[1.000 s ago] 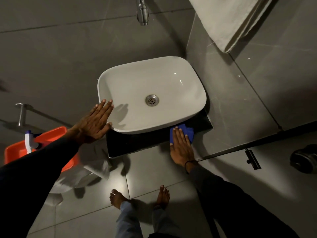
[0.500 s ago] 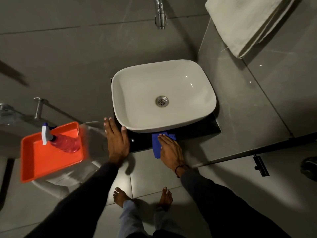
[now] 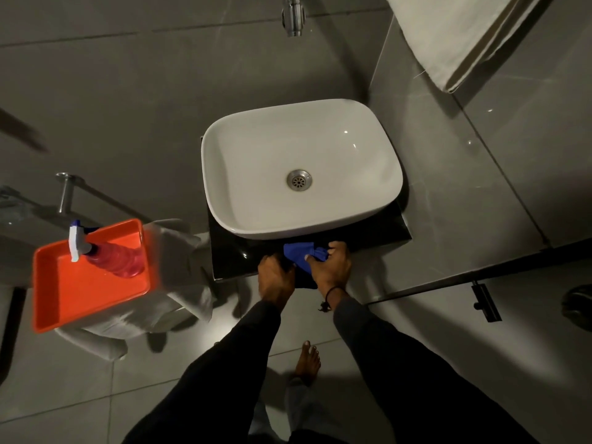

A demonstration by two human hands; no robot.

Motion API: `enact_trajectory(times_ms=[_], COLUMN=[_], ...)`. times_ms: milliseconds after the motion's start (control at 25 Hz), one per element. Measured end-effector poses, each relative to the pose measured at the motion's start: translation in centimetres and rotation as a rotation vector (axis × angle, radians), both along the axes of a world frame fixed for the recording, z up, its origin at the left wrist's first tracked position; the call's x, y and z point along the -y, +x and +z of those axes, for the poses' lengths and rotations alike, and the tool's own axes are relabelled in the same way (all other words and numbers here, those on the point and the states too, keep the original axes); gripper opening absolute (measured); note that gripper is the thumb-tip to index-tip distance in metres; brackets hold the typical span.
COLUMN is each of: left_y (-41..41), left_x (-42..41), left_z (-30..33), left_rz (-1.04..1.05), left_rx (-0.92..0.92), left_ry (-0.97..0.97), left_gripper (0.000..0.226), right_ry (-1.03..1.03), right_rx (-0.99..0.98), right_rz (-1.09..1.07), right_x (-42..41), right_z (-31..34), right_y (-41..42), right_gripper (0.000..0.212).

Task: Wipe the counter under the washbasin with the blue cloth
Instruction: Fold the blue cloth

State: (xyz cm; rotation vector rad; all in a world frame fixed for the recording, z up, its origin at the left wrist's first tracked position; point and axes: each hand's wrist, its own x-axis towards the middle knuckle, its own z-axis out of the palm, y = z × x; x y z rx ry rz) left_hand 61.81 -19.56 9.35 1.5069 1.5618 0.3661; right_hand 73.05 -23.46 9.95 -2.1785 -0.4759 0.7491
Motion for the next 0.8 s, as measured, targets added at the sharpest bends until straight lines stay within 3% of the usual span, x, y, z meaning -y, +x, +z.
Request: enact_trajectory(times_ms=[200,360,520,640,800], left_y=[-2.9,-9.9,-19.5,-26.8,-36.4], left_x=[0.9,1.3,1.0,0.0,-2.5], left_z=[1.0,2.3,3.9,4.4,4.5], left_rz=[0.161,0.293,0.377,0.432,0.531], left_rx=[0.171,0.362,0.55,0.564,0.517], left_ry=[-0.213,-0.397,-0.618,-0.609,-0.519], left_gripper=[0.028,0.029,0.033,0.031,0.015], right_ry=[-0.045,-0.197,-0.285,-0.281,-0.306], right_rx=[-0.187,-0.398,-0.648,-0.706,-0.634], right_rz=[0.017,0.353,0.561,0.573,0.562], right_x=[-0.1,0.0,-0.4,-2.6,-6.6], right_z=[0.6,1.0,1.8,2.1,2.3], right_y=[-0.3,-4.8,-12.4,-19.5,-30.2], right_gripper=[0.063,0.029,0.05,0.038,0.022])
